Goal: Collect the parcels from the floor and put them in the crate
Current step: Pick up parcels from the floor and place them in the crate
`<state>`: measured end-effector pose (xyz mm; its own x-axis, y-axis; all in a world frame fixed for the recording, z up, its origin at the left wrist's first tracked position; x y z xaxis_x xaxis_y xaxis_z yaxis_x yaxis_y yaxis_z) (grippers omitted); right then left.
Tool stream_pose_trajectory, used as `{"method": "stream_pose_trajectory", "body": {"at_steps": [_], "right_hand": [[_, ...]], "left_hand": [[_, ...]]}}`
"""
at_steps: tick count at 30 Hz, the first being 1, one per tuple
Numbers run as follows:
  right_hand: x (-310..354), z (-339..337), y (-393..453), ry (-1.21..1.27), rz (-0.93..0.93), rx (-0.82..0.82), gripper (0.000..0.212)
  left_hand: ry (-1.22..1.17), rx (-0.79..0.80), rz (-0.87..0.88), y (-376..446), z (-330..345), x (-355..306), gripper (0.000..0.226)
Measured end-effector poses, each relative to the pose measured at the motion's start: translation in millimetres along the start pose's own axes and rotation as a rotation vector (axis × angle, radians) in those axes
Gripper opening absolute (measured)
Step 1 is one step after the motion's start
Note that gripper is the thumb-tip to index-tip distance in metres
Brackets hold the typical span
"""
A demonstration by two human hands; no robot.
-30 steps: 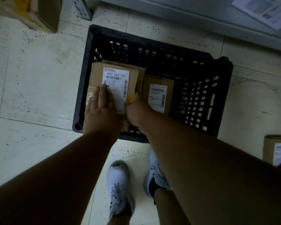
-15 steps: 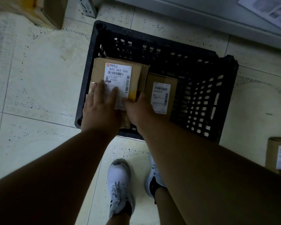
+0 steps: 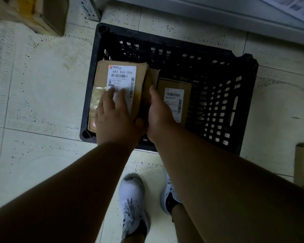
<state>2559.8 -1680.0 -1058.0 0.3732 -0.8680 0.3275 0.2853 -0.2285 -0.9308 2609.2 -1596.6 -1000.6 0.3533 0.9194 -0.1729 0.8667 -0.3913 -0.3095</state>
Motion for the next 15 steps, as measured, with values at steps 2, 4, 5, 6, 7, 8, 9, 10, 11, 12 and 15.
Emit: {"method": "stream_pose_trajectory", "body": {"at_steps": [2,4,5,6,7,8,9,10,11,12,15], "right_hand": [[4.3,-4.4,-1.6,-0.002,-0.015,-0.040,0.065],[9.3,-8.1,-6.6,-0.054,-0.038,-0.086,0.044],[12.7,-8.2,-12.7,-0.062,-0.043,-0.094,0.039],[15.8,-8.3,-19.7,-0.067,-0.051,-0.109,0.043],[19.8,-11.0,-26.0,-0.071,-0.068,-0.123,0.049],[25.1,-14.6,-32.4,-0.106,-0.107,-0.138,0.048],[32.1,-20.7,-40.0,-0.148,-0.149,-0.151,0.040],[40.7,-29.5,-47.9,-0.204,-0.197,-0.175,0.033],[50.0,-41.1,-54.6,-0.252,-0.249,-0.194,0.029],[62.0,-54.4,-62.1,-0.316,-0.319,-0.225,0.028],[93.6,-95.1,-76.0,-0.567,-0.470,-0.333,0.032]], "left_hand": [[-0.071,0.001,0.010,-1.3,-3.9,1.6,0.073],[-0.099,0.032,0.030,-5.0,-6.5,0.9,0.066],[-0.113,0.034,0.041,-6.6,-8.3,-0.8,0.062],[-0.129,0.031,0.046,-7.6,-11.8,-4.2,0.059],[-0.147,0.032,0.046,-8.4,-15.1,-9.0,0.057],[-0.160,0.039,0.049,-9.6,-19.6,-15.7,0.056],[-0.171,0.049,0.058,-11.6,-23.9,-23.5,0.055],[-0.180,0.057,0.078,-14.3,-28.9,-33.1,0.053],[-0.190,0.068,0.094,-17.5,-34.6,-44.3,0.050],[-0.208,0.081,0.104,-20.7,-40.1,-56.8,0.047],[-0.335,0.166,0.069,-29.6,-35.4,-93.3,0.034]]}}
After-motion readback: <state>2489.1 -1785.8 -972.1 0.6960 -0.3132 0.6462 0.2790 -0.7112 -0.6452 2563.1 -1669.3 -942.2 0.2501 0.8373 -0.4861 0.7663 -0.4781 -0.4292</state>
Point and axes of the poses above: each hand's wrist, its own y-axis towards the middle knuckle, its own z-axis out of the palm, x = y × z, the point moved 5 cm from there along y, towards the middle knuckle, and after that the axes turned 12 degrees about y, right-handed, at the moved point
